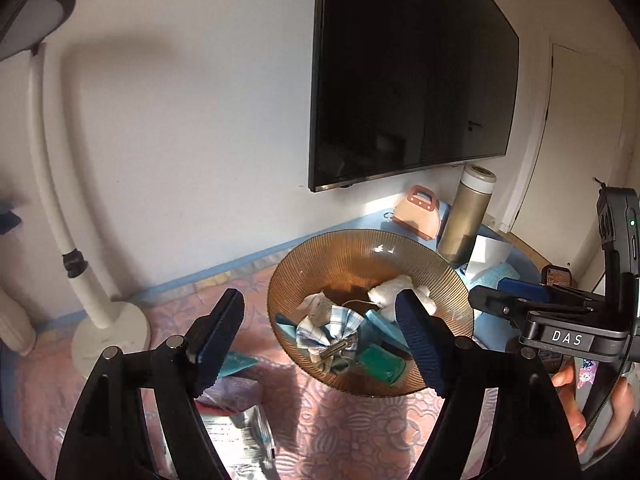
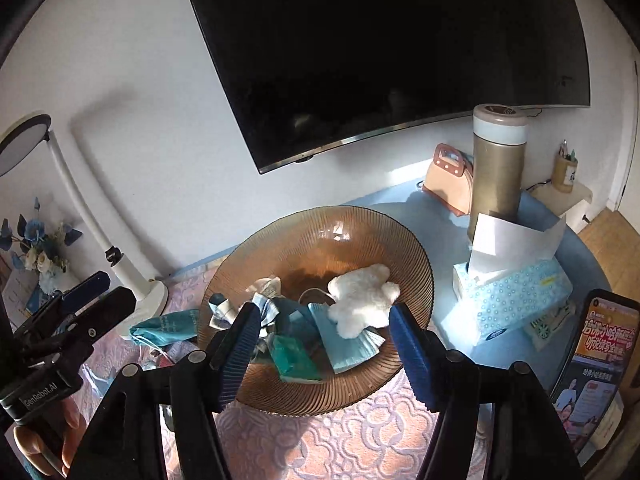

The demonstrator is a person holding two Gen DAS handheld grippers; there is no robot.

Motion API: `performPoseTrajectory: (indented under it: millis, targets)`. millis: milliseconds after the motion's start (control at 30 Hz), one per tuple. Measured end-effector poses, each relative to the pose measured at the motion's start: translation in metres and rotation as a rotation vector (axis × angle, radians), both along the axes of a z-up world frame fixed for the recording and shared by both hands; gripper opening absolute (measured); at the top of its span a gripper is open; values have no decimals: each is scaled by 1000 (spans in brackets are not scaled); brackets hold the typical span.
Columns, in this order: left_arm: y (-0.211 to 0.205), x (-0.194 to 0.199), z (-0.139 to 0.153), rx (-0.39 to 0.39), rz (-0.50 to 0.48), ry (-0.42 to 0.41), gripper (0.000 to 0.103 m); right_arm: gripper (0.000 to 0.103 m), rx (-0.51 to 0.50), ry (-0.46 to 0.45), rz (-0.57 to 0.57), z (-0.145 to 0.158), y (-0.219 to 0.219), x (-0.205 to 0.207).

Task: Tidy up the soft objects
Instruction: 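Carry the gel pack and plaid bow into the amber bowl and open both tools, then withdraw both tools from the bowl back over the remaining items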

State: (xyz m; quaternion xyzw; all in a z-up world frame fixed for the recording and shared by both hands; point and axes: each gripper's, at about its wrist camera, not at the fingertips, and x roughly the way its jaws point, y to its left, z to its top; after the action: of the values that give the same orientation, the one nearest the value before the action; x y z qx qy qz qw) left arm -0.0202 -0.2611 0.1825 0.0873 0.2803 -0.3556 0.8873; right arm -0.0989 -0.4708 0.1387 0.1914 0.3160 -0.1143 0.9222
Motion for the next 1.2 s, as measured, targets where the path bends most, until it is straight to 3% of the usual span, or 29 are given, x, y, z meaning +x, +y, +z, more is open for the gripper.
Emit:
performPoseTrajectory:
  millis: [133, 233, 367, 433, 533, 633, 933, 1000, 1133, 1200]
  targets:
    - [52, -14, 27, -45, 64, -33, 78, 65, -1, -16, 79, 2, 35, -6]
    - [101, -31, 48, -80, 130, -69, 87, 66, -41, -31, 156, 5, 73, -11]
    - [165, -58, 73, -113, 235, -131, 93, 80, -71, -55, 254, -1, 125, -16]
    - [193, -70, 81, -122, 287, -162, 103, 80, -73, -54, 294, -8, 146, -16]
    - [228, -80, 79, -124, 387, -194, 103, 81, -62, -33, 341, -25, 172, -8]
    - [252, -78, 52, -116, 447, -167, 103, 81, -62, -9, 361, -48, 188, -1]
    - [278, -32, -99, -46, 575, 36, 103, 81, -152, 78, 316, -125, 187, 17]
    - [280, -27, -119, -64, 580, 70, 103, 81, -111, 115, 309, -131, 180, 22]
    - [290, -14, -146, -103, 614, 202, 102, 86, -98, 78, 318, -129, 177, 16]
    - [297, -17, -145, -149, 623, 189, 102, 88, -114, 77, 319, -129, 180, 15]
